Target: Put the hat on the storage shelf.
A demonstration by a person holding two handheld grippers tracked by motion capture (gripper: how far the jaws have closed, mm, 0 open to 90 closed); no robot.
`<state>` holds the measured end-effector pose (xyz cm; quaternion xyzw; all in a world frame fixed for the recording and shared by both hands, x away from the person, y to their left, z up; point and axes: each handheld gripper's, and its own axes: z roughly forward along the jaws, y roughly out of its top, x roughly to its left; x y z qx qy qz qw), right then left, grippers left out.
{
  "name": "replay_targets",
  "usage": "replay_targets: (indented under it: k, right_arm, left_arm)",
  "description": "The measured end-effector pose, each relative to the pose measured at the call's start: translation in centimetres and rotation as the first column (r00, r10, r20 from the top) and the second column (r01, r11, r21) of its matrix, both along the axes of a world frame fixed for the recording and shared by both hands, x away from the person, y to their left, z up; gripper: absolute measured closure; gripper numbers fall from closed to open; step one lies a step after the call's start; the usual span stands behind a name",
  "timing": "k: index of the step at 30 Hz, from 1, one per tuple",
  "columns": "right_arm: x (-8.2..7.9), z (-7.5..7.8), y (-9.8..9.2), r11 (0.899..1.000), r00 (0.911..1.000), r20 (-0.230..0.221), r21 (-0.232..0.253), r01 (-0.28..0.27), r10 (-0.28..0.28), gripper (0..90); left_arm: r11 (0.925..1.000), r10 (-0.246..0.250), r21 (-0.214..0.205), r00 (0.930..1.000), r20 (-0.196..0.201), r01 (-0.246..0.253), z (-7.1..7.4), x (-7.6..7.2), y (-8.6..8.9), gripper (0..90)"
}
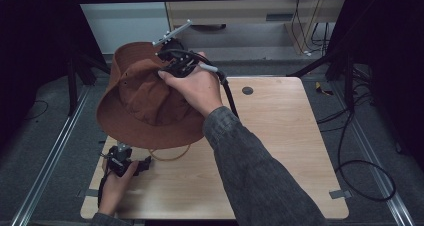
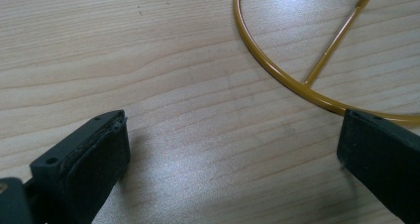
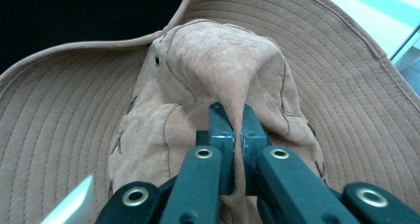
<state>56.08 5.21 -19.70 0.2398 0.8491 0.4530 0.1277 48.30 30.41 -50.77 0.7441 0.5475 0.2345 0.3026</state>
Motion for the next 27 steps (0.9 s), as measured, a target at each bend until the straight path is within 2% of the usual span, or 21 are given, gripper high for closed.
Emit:
replay_targets:
  k: [19,27]
  right_arm:
    - [0.3,-0.6,2.1,1.000,0.9995,-0.018,0.008,-0.026,0.027,88.9]
    - [0.5,-1.3,2.7,0.999,0.9991,-0.026,-0.009,-0.035,0.035,88.8]
  left_arm:
    - [1.0000,-0.001,0.003,1.0000,-0.001,0.001,0.0,0.0,0.0,0.0]
    - [1.0000,0.001,0.001,1.0000,0.000,-0.001,0.0,0.0,0.0,0.0]
